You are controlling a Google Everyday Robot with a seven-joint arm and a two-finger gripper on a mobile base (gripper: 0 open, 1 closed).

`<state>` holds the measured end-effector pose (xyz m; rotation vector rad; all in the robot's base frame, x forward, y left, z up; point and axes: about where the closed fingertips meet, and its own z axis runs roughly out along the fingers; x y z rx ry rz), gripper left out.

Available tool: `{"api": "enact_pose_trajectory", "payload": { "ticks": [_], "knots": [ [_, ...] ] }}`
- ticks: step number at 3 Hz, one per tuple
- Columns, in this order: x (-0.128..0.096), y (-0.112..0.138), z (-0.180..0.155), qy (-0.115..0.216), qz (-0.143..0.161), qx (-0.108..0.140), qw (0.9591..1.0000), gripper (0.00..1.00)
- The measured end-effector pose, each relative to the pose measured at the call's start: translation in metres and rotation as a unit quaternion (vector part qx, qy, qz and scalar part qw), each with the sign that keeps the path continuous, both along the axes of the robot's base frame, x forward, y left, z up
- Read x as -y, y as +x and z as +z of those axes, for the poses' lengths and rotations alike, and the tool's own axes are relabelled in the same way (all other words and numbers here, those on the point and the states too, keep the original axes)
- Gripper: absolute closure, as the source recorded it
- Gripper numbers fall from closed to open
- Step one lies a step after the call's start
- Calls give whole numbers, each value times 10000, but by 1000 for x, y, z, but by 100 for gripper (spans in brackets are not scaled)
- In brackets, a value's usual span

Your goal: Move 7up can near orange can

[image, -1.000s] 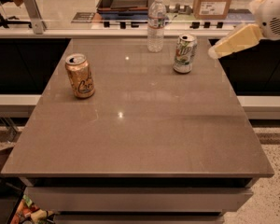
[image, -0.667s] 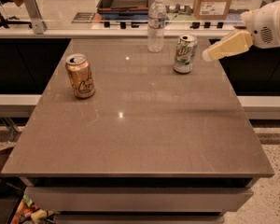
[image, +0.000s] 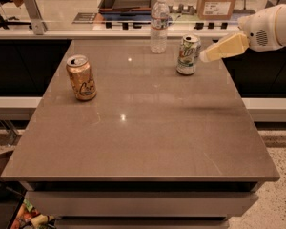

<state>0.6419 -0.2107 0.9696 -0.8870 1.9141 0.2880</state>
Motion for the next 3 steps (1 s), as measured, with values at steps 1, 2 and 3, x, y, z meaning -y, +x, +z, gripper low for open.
{"api": "enact_pose_trajectory", "payload": {
  "ticks": [1, 2, 3],
  "knots": [
    [7, 9, -9, 282, -89, 52, 9995, 0],
    [7, 20, -23, 751, -138, 224, 9968, 0],
    [4, 30, -31, 1186, -137, 455, 9918, 0]
  ]
}}
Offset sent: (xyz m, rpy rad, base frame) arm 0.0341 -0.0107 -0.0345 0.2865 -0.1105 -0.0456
